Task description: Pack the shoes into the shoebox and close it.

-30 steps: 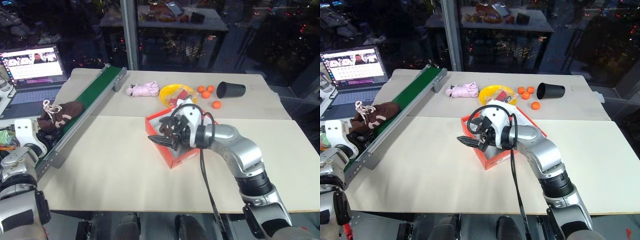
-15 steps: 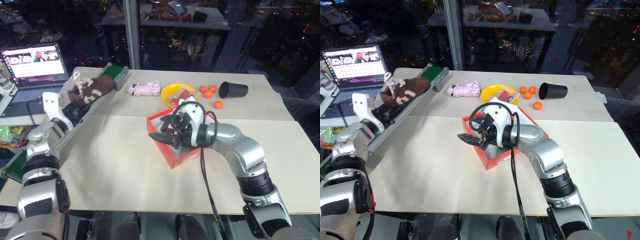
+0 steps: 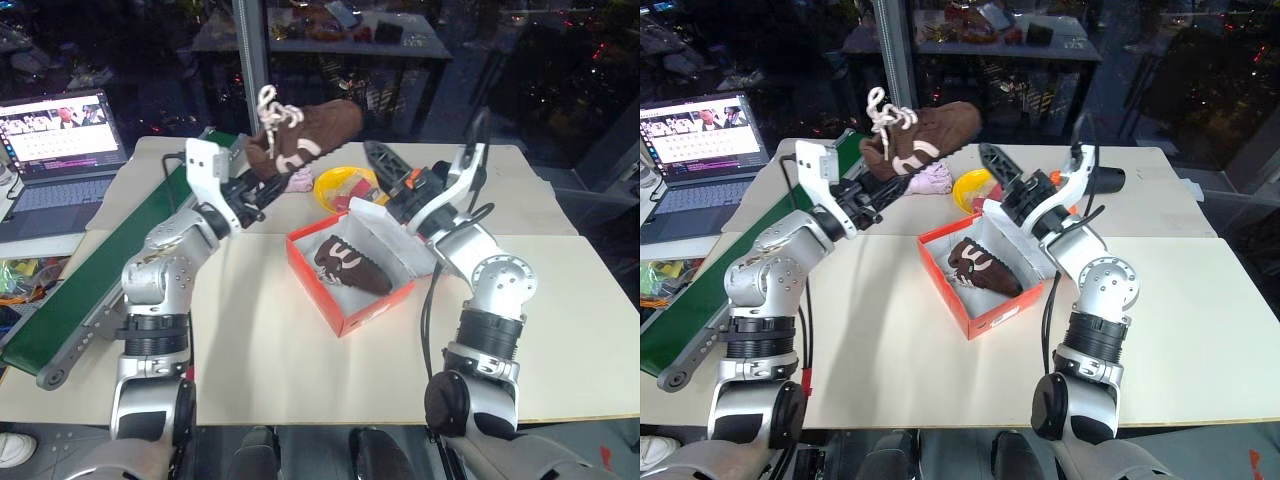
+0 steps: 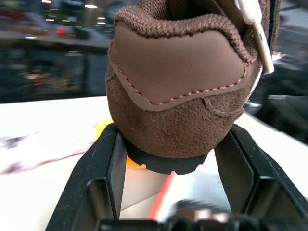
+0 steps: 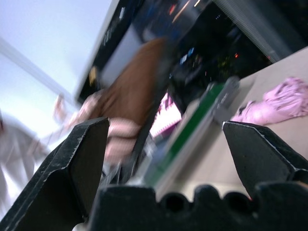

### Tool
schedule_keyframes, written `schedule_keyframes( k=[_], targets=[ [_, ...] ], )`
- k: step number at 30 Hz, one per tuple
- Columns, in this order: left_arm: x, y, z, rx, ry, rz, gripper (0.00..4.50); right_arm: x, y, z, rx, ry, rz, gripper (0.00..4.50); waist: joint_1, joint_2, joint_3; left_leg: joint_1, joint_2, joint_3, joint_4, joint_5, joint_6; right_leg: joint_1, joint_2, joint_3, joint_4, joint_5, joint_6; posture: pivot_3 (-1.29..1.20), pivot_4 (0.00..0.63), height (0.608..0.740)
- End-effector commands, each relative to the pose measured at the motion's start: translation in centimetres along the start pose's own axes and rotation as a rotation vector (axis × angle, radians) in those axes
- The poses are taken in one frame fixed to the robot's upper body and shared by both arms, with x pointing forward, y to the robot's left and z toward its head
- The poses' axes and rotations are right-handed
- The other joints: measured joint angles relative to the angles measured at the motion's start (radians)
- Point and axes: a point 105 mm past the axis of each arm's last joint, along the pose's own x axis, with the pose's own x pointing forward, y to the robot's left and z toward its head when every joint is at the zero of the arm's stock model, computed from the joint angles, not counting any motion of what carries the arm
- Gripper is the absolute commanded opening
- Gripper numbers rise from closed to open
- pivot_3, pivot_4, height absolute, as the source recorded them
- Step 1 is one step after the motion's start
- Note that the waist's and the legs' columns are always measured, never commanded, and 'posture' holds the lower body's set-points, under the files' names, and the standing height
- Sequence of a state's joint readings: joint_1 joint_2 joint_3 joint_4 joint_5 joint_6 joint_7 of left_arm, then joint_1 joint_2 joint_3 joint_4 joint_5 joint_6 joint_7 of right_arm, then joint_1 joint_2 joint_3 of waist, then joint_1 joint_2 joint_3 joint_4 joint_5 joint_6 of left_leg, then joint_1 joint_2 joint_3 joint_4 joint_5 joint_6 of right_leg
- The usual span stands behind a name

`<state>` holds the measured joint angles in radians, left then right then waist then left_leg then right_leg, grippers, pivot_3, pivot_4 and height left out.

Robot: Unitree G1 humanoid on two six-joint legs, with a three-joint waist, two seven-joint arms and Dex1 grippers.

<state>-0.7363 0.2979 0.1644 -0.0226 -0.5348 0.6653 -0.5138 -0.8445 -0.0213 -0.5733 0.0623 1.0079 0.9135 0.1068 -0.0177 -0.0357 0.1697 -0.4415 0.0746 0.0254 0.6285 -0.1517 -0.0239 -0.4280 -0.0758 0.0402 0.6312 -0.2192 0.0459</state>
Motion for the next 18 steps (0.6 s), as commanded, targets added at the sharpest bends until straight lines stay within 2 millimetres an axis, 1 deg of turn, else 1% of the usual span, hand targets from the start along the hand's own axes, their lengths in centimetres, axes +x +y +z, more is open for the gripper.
schedule_keyframes(
  k=[1, 3, 4, 6, 11, 14, 18],
  targets=[
    [0.4, -2.4, 1.9, 0.013, -0.052, -0.077, 2.27, 0.1, 1.3, 1.9, 0.028, -0.075, 0.045, 4.50, -0.005, 0.000, 0.000, 0.000, 0.000, 0.000, 0.000, 0.000, 0.000, 0.000, 0.000, 0.000, 0.000, 0.000, 0.000, 0.00, 0.150, 0.740],
    [0.3, -3.0, 1.1, 0.009, -0.034, -0.096, 2.27, 0.1, 1.8, 2.2, 0.031, -0.087, 0.058, 4.50, -0.013, 0.001, 0.000, 0.001, 0.000, 0.000, 0.000, 0.000, 0.000, 0.000, 0.001, 0.001, 0.000, 0.000, 0.000, 0.00, 0.150, 0.740],
    [0.2, -3.1, 0.3, 0.002, -0.015, -0.101, 2.27, 0.1, 2.1, 2.2, 0.017, -0.086, 0.068, 4.50, -0.016, 0.001, 0.000, 0.001, 0.000, 0.000, 0.000, 0.000, 0.000, 0.000, 0.001, 0.001, 0.000, 0.000, 0.000, 0.00, 0.150, 0.740],
    [0.0, -3.0, -0.6, -0.016, 0.002, -0.091, 2.27, 0.0, 2.5, 2.2, 0.003, -0.082, 0.076, 4.50, -0.021, 0.001, 0.000, 0.001, 0.000, 0.000, 0.000, 0.000, 0.000, 0.000, 0.001, 0.001, 0.000, 0.000, 0.000, 0.00, 0.150, 0.740],
    [-0.1, -2.3, -0.8, -0.017, 0.003, -0.067, 2.27, -0.1, 3.2, 2.2, -0.009, -0.081, 0.091, 4.50, -0.022, 0.001, 0.000, 0.000, 0.000, -0.001, 0.000, 0.000, 0.000, 0.000, 0.001, 0.001, 0.000, 0.000, 0.000, 0.00, 0.150, 0.740],
    [-0.1, -1.8, -0.6, -0.015, 0.004, -0.053, 2.27, -0.2, 4.1, 1.8, -0.037, -0.050, 0.118, 4.50, -0.022, 0.001, 0.000, 0.000, 0.000, -0.001, 0.000, 0.000, 0.000, 0.000, 0.001, 0.001, 0.000, 0.000, 0.000, 0.00, 0.150, 0.740],
    [0.2, -2.3, -0.6, -0.019, 0.000, -0.070, 2.27, -0.1, 4.7, 0.8, -0.066, -0.005, 0.135, 4.50, -0.023, 0.001, 0.000, 0.001, 0.000, -0.001, 0.000, 0.000, 0.000, 0.000, 0.001, 0.001, 0.000, 0.000, 0.000, 0.00, 0.150, 0.740]
  ],
)
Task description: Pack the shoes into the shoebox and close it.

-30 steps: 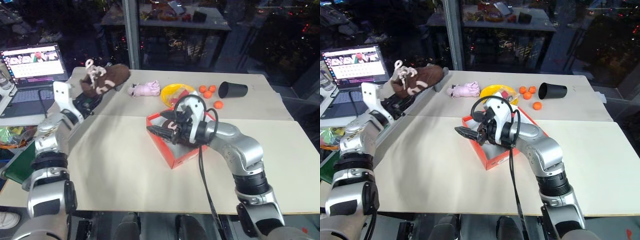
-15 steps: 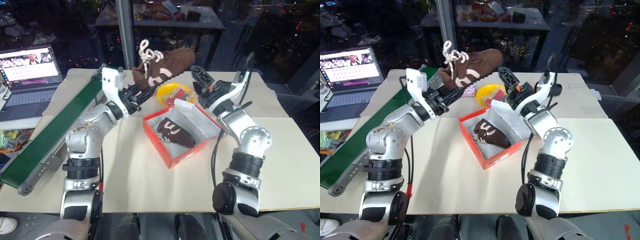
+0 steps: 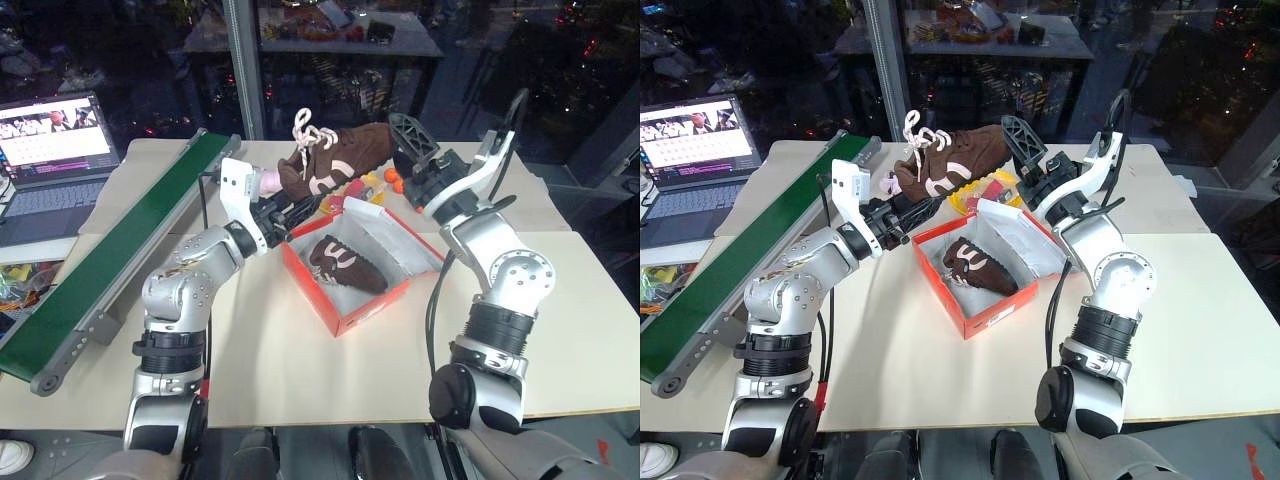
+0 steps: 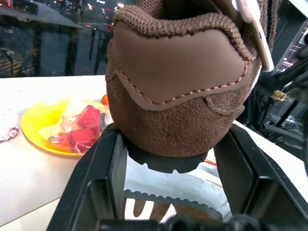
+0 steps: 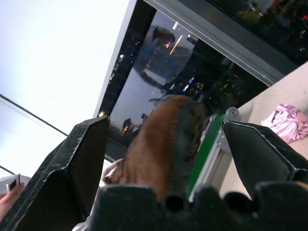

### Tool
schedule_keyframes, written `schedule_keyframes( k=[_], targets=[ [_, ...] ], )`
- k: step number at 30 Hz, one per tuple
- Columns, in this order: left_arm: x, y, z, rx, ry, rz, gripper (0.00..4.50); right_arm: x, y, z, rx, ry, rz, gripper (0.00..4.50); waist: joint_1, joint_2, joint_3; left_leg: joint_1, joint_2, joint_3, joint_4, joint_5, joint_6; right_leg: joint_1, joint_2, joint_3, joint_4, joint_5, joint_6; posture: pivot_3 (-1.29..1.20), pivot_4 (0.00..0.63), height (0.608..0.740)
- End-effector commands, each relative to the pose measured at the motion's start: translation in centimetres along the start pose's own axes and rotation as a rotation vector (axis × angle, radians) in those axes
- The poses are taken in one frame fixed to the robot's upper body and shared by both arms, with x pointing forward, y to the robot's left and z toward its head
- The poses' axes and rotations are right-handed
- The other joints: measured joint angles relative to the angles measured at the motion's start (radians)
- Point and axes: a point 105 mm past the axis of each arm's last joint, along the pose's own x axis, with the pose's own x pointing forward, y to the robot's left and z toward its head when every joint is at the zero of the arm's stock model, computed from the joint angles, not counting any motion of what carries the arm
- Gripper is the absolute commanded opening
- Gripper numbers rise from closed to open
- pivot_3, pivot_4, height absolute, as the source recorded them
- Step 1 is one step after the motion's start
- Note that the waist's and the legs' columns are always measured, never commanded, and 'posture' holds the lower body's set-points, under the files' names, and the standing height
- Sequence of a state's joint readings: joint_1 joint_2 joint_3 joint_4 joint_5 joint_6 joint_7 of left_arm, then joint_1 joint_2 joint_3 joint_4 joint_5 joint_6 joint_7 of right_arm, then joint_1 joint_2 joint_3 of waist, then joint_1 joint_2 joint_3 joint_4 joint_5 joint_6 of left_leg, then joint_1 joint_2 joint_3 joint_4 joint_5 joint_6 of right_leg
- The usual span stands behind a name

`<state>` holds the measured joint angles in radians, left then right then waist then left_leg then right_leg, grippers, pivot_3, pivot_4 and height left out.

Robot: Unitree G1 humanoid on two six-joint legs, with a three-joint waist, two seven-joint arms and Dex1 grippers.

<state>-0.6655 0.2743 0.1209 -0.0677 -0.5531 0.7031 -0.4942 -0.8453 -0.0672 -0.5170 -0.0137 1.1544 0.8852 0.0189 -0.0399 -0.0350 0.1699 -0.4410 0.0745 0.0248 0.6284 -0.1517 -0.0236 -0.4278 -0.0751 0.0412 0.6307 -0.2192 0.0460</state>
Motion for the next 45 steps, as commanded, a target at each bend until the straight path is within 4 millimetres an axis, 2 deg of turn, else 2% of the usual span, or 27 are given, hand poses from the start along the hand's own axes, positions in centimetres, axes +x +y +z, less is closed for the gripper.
schedule_keyframes(
  k=[1, 6, 13, 16, 21, 24, 26, 27, 29, 30, 33, 35, 39, 43, 45],
  targets=[
    [0.5, -1.4, 2.0, 0.035, -0.066, -0.060, 2.27, 0.2, 1.9, -0.6, -0.041, 0.031, 0.069, 4.50, -0.001, 0.000, 0.000, 0.000, 0.000, 0.000, 0.000, 0.000, 0.000, 0.000, 0.000, 0.000, 0.000, 0.000, 0.000, 0.00, 0.150, 0.740],
    [0.7, -2.3, 2.3, 0.035, -0.069, -0.089, 2.27, 0.3, 0.9, -1.8, -0.062, 0.084, 0.037, 4.50, -0.001, 0.000, 0.000, 0.000, 0.000, 0.000, 0.000, 0.000, 0.000, 0.000, 0.000, 0.000, 0.000, 0.000, 0.000, 0.00, 0.150, 0.740],
    [0.8, -3.5, 3.1, 0.029, -0.077, -0.128, 2.27, 0.5, -0.3, -2.2, -0.080, 0.108, 0.002, 4.50, 0.000, 0.000, 0.000, 0.000, 0.000, 0.000, 0.000, 0.000, 0.000, 0.000, 0.000, 0.000, 0.000, 0.000, 0.000, 0.00, 0.150, 0.740],
    [0.5, -3.4, 2.8, 0.032, -0.061, -0.117, 2.26, 0.6, -0.5, -1.8, -0.079, 0.082, 0.000, 3.74, 0.000, 0.000, 0.000, 0.000, 0.000, 0.000, 0.000, 0.000, 0.000, 0.000, 0.000, 0.000, 0.000, 0.000, 0.000, 0.00, 0.150, 0.740],
    [0.0, -2.6, 2.2, 0.028, -0.033, -0.087, 2.26, 0.7, -0.2, -1.1, -0.093, 0.057, 0.010, 2.08, -0.001, 0.000, 0.000, 0.000, 0.000, 0.000, 0.000, 0.000, 0.000, 0.000, 0.000, 0.000, 0.000, 0.000, 0.000, 0.00, 0.150, 0.740],
    [-0.8, -1.5, 1.9, 0.032, -0.017, -0.050, 2.26, 0.9, 0.2, -0.4, -0.113, 0.033, 0.014, 1.08, -0.002, 0.000, 0.000, 0.000, 0.000, 0.000, 0.000, 0.000, 0.000, 0.000, 0.000, 0.000, -0.001, 0.000, 0.000, 0.00, 0.150, 0.740],
    [-1.6, -0.7, 2.2, 0.015, -0.035, -0.035, 3.15, 1.0, 0.5, 0.3, -0.138, 0.018, 0.011, 0.59, -0.002, 0.000, 0.000, 0.000, 0.000, 0.000, 0.000, 0.000, 0.000, 0.000, 0.000, 0.000, -0.001, 0.000, 0.000, 0.00, 0.150, 0.740],
    [-2.0, -0.4, 2.4, -0.004, -0.043, -0.038, 3.38, 1.1, 0.5, 0.6, -0.153, 0.012, 0.007, 0.47, -0.003, 0.000, 0.000, 0.000, 0.000, 0.000, 0.000, 0.000, 0.000, 0.000, 0.000, 0.000, -0.001, 0.000, 0.000, 0.00, 0.150, 0.740],
    [-2.9, 0.2, 2.5, 0.000, -0.032, -0.036, 4.25, 1.3, 0.6, 1.4, -0.195, 0.003, 0.002, 0.45, -0.002, 0.000, 0.000, 0.000, 0.000, 0.000, 0.000, 0.000, 0.000, 0.000, 0.000, 0.000, -0.001, 0.000, 0.000, 0.00, 0.150, 0.740],
    [-3.3, 0.6, 2.5, 0.000, -0.026, -0.031, 4.48, 1.3, 0.8, 1.8, -0.220, 0.004, 0.003, 0.44, -0.002, 0.000, 0.000, 0.000, 0.000, 0.000, 0.000, 0.000, 0.000, -0.001, 0.000, 0.000, -0.001, 0.000, 0.000, 0.00, 0.150, 0.740],
    [-4.9, 2.0, 1.8, 0.015, 0.030, -0.002, 4.50, 1.6, 1.3, 2.9, -0.320, 0.034, 0.011, 0.44, -0.002, 0.000, 0.000, 0.000, 0.000, 0.000, -0.001, 0.000, 0.000, -0.001, 0.000, 0.000, -0.001, 0.000, 0.000, 0.00, 0.150, 0.740],
    [-6.2, 3.4, 1.0, 0.049, 0.091, 0.050, 4.50, 1.8, 1.5, 2.9, -0.466, 0.141, 0.011, 0.44, -0.002, 0.000, 0.000, 0.000, 0.000, 0.000, -0.001, 0.000, 0.000, 0.000, 0.000, 0.000, -0.001, 0.000, 0.000, 0.00, 0.150, 0.740],
    [-7.5, 4.9, 0.3, 0.069, 0.129, 0.110, 4.50, 0.9, 0.0, -0.2, -0.749, 0.482, 0.024, 0.44, -0.002, 0.001, 0.000, 0.000, 0.000, 0.000, -0.002, 0.000, 0.000, -0.002, 0.000, 0.000, -0.001, -0.001, -0.001, 0.00, 0.150, 0.740],
    [-7.5, 4.9, 0.0, 0.076, 0.133, 0.124, 4.50, -0.9, -2.5, -3.2, -0.853, 0.748, 0.075, 0.44, 0.000, 0.000, 0.001, 0.000, 0.000, 0.000, -0.002, 0.000, 0.000, -0.002, 0.000, 0.000, -0.002, -0.001, -0.001, 0.00, 0.150, 0.740],
    [-7.6, 4.9, -0.2, 0.078, 0.136, 0.130, 4.50, -1.2, -3.2, -4.2, -0.859, 0.813, 0.095, 0.44, 0.000, 0.000, 0.001, 0.000, 0.000, 0.000, -0.002, 0.000, 0.000, -0.002, 0.000, 0.000, -0.002, -0.001, -0.001, 0.00, 0.150, 0.740]
  ],
)
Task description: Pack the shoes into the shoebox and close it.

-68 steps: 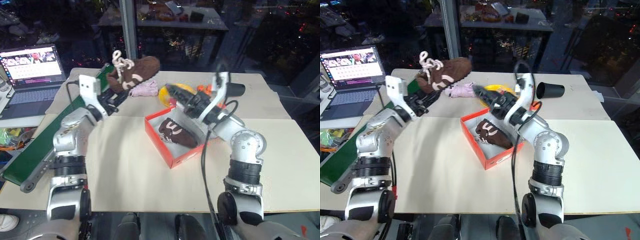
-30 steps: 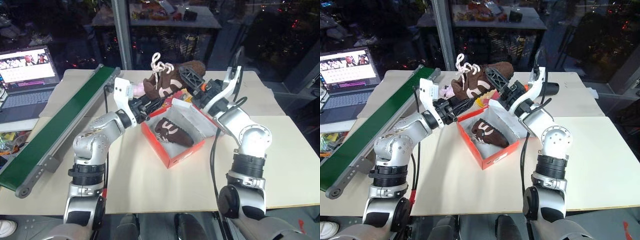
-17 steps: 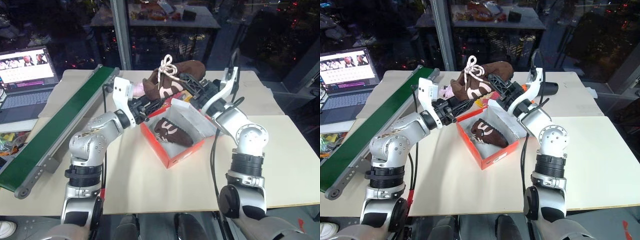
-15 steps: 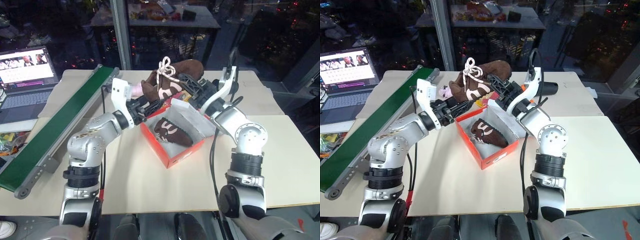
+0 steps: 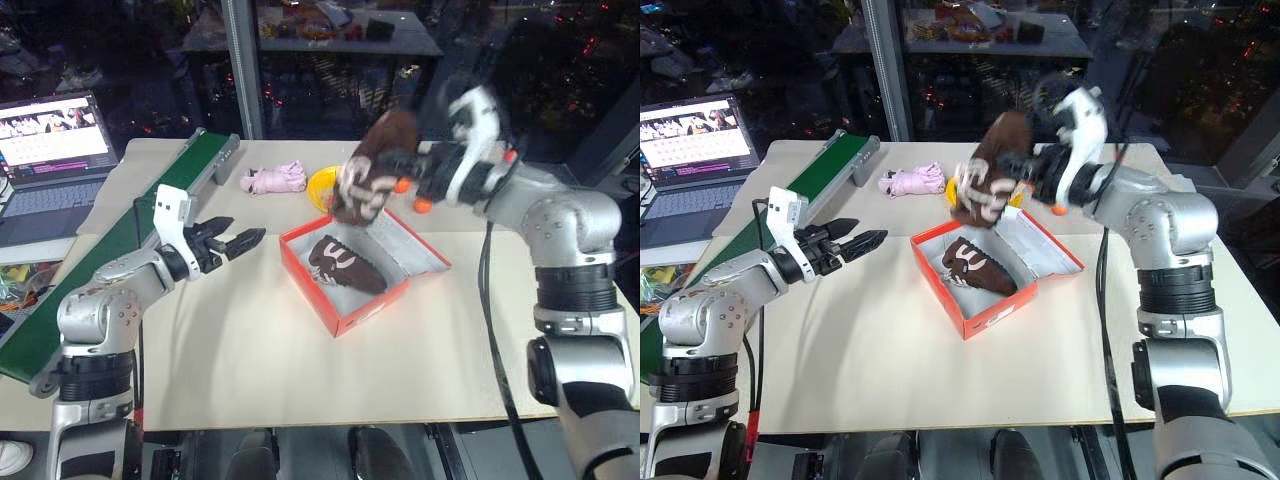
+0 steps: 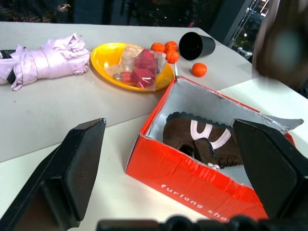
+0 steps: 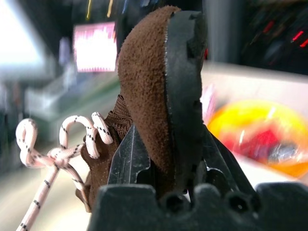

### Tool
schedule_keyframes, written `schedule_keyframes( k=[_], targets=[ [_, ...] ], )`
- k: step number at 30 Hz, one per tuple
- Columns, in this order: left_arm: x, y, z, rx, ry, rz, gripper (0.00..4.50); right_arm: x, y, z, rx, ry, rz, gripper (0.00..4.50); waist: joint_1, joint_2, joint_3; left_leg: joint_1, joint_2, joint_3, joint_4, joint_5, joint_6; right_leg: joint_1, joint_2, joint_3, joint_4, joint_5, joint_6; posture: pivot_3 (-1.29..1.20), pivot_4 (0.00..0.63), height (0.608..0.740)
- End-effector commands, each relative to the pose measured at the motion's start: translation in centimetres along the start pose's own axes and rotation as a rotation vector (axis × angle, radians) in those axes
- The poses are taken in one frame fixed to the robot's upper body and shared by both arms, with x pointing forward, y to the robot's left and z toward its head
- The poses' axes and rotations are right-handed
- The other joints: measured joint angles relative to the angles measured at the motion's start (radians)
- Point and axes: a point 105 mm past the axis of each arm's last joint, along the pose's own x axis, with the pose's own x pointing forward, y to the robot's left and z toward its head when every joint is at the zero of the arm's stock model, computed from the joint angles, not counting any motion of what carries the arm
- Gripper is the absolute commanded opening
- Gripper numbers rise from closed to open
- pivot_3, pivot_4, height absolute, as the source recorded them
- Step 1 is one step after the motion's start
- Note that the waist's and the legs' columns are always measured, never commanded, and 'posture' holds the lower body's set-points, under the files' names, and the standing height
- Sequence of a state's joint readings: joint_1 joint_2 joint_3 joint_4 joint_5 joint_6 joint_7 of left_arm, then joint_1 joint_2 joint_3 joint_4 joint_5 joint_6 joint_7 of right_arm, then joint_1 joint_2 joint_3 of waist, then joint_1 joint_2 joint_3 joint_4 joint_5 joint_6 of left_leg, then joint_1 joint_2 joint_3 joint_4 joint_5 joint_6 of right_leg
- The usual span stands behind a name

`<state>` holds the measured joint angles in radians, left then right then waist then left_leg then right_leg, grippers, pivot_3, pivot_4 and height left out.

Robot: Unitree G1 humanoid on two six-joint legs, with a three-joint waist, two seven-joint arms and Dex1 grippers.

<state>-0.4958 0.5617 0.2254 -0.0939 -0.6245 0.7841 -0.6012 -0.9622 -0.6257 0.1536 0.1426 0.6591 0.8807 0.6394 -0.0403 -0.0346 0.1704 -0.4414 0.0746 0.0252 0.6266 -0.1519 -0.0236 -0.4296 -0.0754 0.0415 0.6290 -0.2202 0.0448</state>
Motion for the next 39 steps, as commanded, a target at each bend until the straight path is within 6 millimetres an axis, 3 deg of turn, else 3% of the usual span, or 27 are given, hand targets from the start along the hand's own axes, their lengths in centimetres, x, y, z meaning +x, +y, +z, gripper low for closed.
schedule_keyframes(
  k=[1, 7, 16, 21, 27, 30, 36, 37, 38, 39],
  targets=[
    [-0.2, -0.4, 0.6, 0.044, -0.032, 0.006, 4.50, 0.3, 0.5, -1.1, -0.091, 0.073, 0.080, 0.44, 0.001, 0.000, 0.000, 0.000, 0.000, 0.000, 0.000, 0.000, 0.000, 0.000, 0.000, 0.000, 0.000, 0.000, 0.000, 0.00, 0.150, 0.740],
    [-0.6, -0.6, -0.2, 0.046, -0.025, 0.034, 4.50, 1.6, 0.5, -5.1, -0.159, 0.226, 0.159, 0.44, 0.003, 0.000, 0.000, 0.000, 0.000, 0.000, 0.000, 0.000, 0.000, 0.000, 0.000, 0.000, 0.000, 0.000, 0.000, 0.00, 0.150, 0.740],
    [-1.8, -0.4, -0.9, 0.040, -0.031, 0.092, 4.50, 3.5, 1.0, -8.9, -0.267, 0.405, 0.305, 0.44, 0.001, 0.000, 0.000, 0.000, 0.000, 0.000, 0.001, 0.000, 0.000, 0.000, 0.000, 0.000, 0.001, 0.000, 0.000, 0.00, 0.150, 0.740],
    [-4.2, 0.7, -2.1, 0.017, -0.019, 0.190, 4.50, 5.6, 2.6, -9.8, -0.417, 0.512, 0.449, 0.44, -0.004, 0.000, 0.000, 0.001, 0.000, 0.000, 0.000, 0.000, 0.000, 0.000, 0.001, 0.000, 0.001, 0.000, 0.000, 0.00, 0.150, 0.740],
    [-4.4, 0.3, -2.6, 0.006, -0.030, 0.215, 4.50, 7.2, 4.7, -12.2, -0.531, 0.651, 0.601, 0.44, 0.000, -0.003, -0.001, 0.006, 0.000, 0.000, 0.001, 0.000, -0.001, 0.005, 0.000, -0.001, 0.002, 0.000, 0.000, 0.00, 0.150, 0.740],
    [-4.4, -0.2, -2.8, 0.006, -0.035, 0.217, 4.50, 8.3, 5.6, -14.4, -0.494, 0.734, 0.614, 0.44, -0.006, -0.007, -0.006, 0.011, 0.000, 0.000, 0.000, 0.000, -0.001, 0.008, 0.000, -0.001, 0.002, 0.000, 0.000, 0.00, 0.150, 0.740],
    [-4.6, -0.6, -3.1, 0.011, -0.026, 0.221, 4.50, 8.3, 4.9, -16.8, -0.341, 0.791, 0.520, 0.44, -0.006, -0.017, -0.023, 0.018, 0.003, 0.000, -0.004, -0.005, -0.008, 0.011, 0.003, -0.001, 0.006, -0.003, -0.006, 0.00, 0.150, 0.740],
    [-4.6, -0.6, -3.2, 0.012, -0.025, 0.221, 4.50, 8.2, 4.7, -17.1, -0.304, 0.796, 0.498, 1.42, -0.004, -0.020, -0.026, 0.019, 0.003, 0.000, -0.004, -0.005, -0.008, 0.011, 0.003, -0.001, 0.006, -0.004, -0.006, 0.00, 0.150, 0.740],
    [-4.5, -0.6, -3.2, 0.011, -0.024, 0.220, 4.50, 8.1, 4.5, -17.3, -0.269, 0.796, 0.481, 1.61, -0.002, -0.020, -0.026, 0.020, 0.003, 0.000, -0.003, -0.005, -0.009, 0.012, 0.003, -0.001, 0.007, -0.004, -0.007, 0.00, 0.150, 0.740],
    [-4.5, -0.7, -3.2, 0.011, -0.023, 0.219, 4.50, 8.0, 4.4, -17.3, -0.230, 0.789, 0.461, 2.08, 0.000, -0.021, -0.027, 0.020, 0.003, 0.000, -0.003, -0.005, -0.009, 0.012, 0.003, -0.001, 0.007, -0.008, -0.013, 0.00, 0.150, 0.740]
  ],
)
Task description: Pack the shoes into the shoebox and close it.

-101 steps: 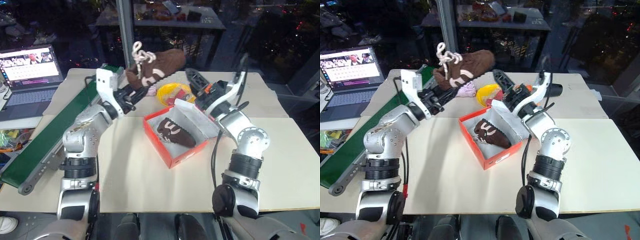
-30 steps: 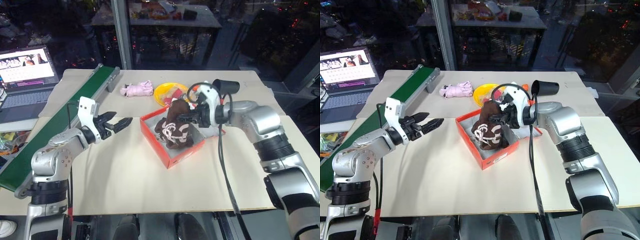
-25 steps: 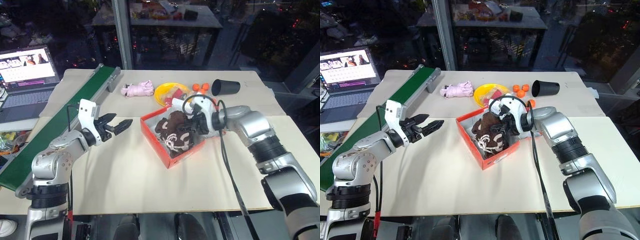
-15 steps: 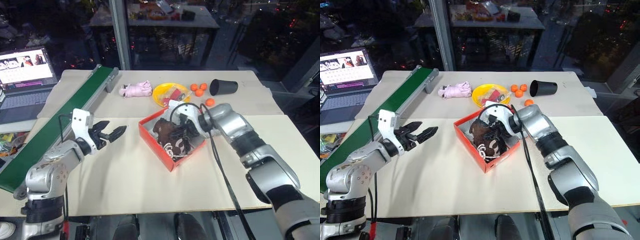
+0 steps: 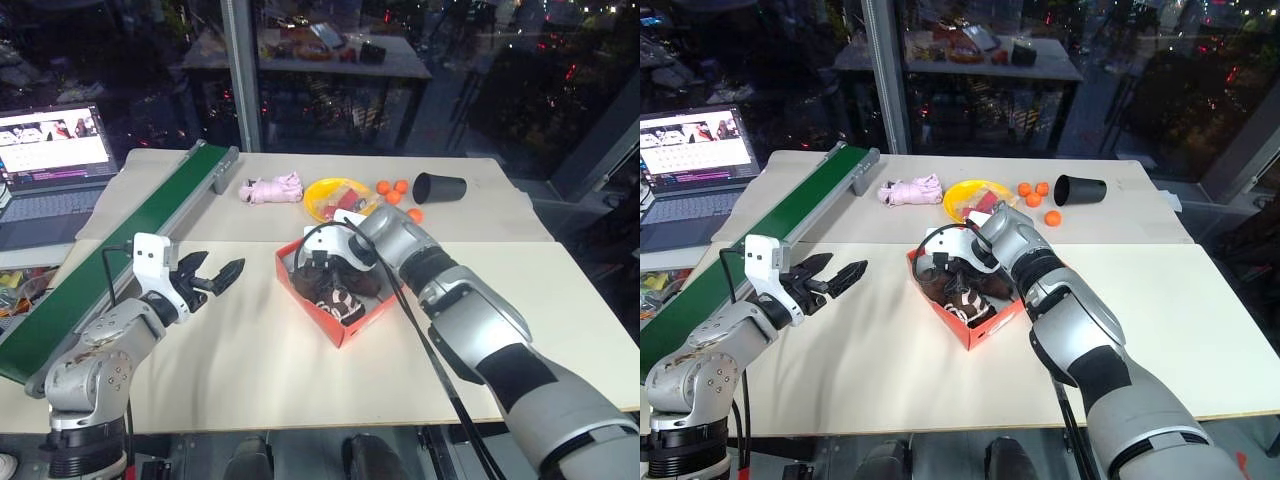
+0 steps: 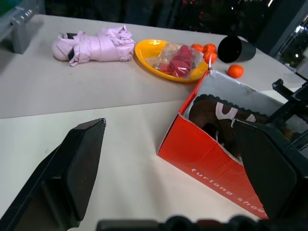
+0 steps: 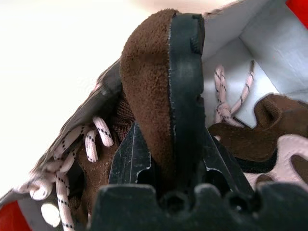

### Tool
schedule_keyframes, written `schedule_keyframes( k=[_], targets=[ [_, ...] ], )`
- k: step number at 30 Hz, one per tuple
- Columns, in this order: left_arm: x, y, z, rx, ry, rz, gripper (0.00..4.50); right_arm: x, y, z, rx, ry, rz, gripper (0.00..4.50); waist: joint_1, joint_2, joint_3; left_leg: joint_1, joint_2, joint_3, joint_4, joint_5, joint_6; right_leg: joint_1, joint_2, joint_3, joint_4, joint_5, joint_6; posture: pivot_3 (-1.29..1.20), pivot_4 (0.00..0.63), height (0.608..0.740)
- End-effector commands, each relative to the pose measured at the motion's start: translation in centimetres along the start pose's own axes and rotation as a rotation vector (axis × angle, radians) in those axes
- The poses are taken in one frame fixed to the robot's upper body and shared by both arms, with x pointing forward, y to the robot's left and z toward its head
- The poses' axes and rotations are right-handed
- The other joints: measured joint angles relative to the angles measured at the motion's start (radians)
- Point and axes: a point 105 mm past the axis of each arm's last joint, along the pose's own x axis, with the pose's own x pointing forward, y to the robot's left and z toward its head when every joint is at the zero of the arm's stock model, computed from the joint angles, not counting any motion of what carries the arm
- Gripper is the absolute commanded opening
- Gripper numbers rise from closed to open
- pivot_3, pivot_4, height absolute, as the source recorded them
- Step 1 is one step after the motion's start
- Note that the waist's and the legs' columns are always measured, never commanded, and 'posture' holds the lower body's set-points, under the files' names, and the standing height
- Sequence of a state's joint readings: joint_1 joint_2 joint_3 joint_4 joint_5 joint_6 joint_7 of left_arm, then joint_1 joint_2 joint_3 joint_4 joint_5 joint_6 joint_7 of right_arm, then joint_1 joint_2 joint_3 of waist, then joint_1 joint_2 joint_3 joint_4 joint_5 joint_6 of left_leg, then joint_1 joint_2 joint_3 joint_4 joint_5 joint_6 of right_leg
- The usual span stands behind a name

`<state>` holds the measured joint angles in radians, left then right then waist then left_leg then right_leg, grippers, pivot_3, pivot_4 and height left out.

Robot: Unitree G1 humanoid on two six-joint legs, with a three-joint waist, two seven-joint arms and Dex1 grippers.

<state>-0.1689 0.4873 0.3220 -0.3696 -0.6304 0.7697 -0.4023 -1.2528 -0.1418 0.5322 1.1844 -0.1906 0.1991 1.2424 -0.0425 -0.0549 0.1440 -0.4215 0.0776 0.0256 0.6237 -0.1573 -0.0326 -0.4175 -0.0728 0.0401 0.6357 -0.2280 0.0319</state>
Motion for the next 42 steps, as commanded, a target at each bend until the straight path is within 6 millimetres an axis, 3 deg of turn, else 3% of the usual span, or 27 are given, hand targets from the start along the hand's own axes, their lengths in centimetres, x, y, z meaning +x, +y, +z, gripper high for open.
schedule_keyframes(
  k=[1, 7, 10, 14, 20, 23, 25, 30, 34, 38, 39, 42],
  targets=[
    [0.0, -0.8, 1.0, 0.034, -0.032, -0.021, 4.50, 1.9, 1.4, -4.2, 0.254, 0.037, 0.048, 2.34, 0.005, -0.001, 0.000, -0.001, 0.000, 0.000, 0.001, 0.000, 0.000, 0.000, -0.001, 0.000, 0.000, 0.000, 0.000, 0.00, 0.150, 0.740],
    [0.7, -1.3, 1.0, 0.045, -0.022, -0.056, 4.50, 0.7, 0.1, -5.0, 0.407, -0.008, -0.048, 4.41, 0.007, 0.006, 0.004, -0.004, -0.002, 0.001, 0.001, 0.001, 0.001, -0.005, -0.002, 0.001, 0.007, 0.000, 0.004, 0.00, 0.150, 0.740],
    [0.9, -1.5, 1.0, 0.046, -0.020, -0.063, 4.50, 0.3, -0.4, -4.5, 0.426, -0.043, -0.071, 4.41, 0.006, 0.008, 0.005, -0.004, -0.002, 0.000, 0.001, 0.002, 0.003, -0.005, -0.001, 0.001, 0.008, 0.000, 0.006, 0.00, 0.150, 0.740],
    [1.1, -1.9, 0.8, 0.059, 0.001, -0.095, 4.50, -1.4, -1.6, -1.0, 0.433, -0.206, -0.087, 4.41, 0.006, 0.009, 0.007, -0.004, -0.002, 0.000, 0.002, 0.004, 0.007, -0.005, -0.002, 0.001, 0.007, 0.000, 0.007, 0.00, 0.150, 0.740],
    [1.3, -2.1, 0.4, 0.142, 0.075, -0.174, 4.50, -7.2, -2.1, 5.2, 0.431, -0.464, 0.031, 4.41, -0.002, 0.013, 0.014, -0.008, -0.002, 0.000, 0.002, 0.005, 0.007, -0.009, -0.001, 0.001, 0.008, 0.000, 0.007, 0.00, 0.150, 0.740],
    [1.7, -2.2, 0.6, 0.178, 0.094, -0.222, 4.50, -9.5, -1.6, 5.7, 0.400, -0.504, 0.037, 4.41, -0.001, 0.013, 0.014, -0.009, -0.002, -0.001, 0.000, 0.004, 0.007, -0.010, 0.000, 0.001, 0.007, -0.001, 0.007, 0.00, 0.150, 0.740],
    [2.2, -2.7, 0.9, 0.208, 0.104, -0.276, 4.50, -11.1, -0.7, 4.9, 0.364, -0.515, -0.015, 4.41, 0.008, 0.013, 0.014, -0.010, -0.002, -0.001, 0.000, 0.003, 0.005, -0.011, -0.001, 0.001, 0.007, -0.002, 0.007, 0.00, 0.150, 0.740],
    [2.9, -4.6, 1.4, 0.265, 0.136, -0.445, 4.50, -14.7, 2.3, 1.0, 0.360, -0.478, -0.268, 3.08, 0.034, 0.013, 0.014, -0.018, -0.003, -0.001, 0.002, 0.000, 0.001, -0.016, -0.003, 0.000, 0.005, -0.004, 0.009, 0.00, 0.150, 0.740],
    [3.6, -5.6, 1.9, 0.285, 0.150, -0.554, 4.50, -17.7, 4.8, -1.7, 0.470, -0.496, -0.439, 1.62, 0.035, 0.014, 0.016, -0.024, -0.004, 0.000, 0.003, 0.001, 0.001, -0.023, -0.003, 0.001, 0.008, -0.004, 0.009, 0.00, 0.150, 0.740],
    [4.4, -6.4, 2.7, 0.313, 0.165, -0.652, 4.50, -19.1, 7.8, -3.2, 0.549, -0.504, -0.521, 0.30, 0.031, 0.014, 0.016, -0.022, -0.004, -0.001, 0.003, 0.001, 0.001, -0.022, -0.002, 0.001, 0.008, -0.004, 0.009, 0.00, 0.150, 0.740],
    [4.6, -6.4, 2.9, 0.318, 0.166, -0.668, 4.50, -19.3, 8.2, -3.4, 0.559, -0.505, -0.539, 0.05, 0.028, 0.014, 0.016, -0.021, -0.004, -0.001, 0.003, 0.001, 0.001, -0.021, -0.002, 0.002, 0.008, -0.004, 0.009, 0.00, 0.150, 0.740],
    [5.2, -6.9, 3.8, 0.341, 0.168, -0.719, 4.50, -19.5, 9.2, -5.3, 0.618, -0.512, -0.618, 0.05, 0.027, 0.014, 0.016, -0.020, -0.004, -0.001, 0.005, 0.001, 0.002, -0.020, -0.002, 0.003, 0.008, -0.006, 0.012, 0.00, 0.150, 0.740]
  ],
)
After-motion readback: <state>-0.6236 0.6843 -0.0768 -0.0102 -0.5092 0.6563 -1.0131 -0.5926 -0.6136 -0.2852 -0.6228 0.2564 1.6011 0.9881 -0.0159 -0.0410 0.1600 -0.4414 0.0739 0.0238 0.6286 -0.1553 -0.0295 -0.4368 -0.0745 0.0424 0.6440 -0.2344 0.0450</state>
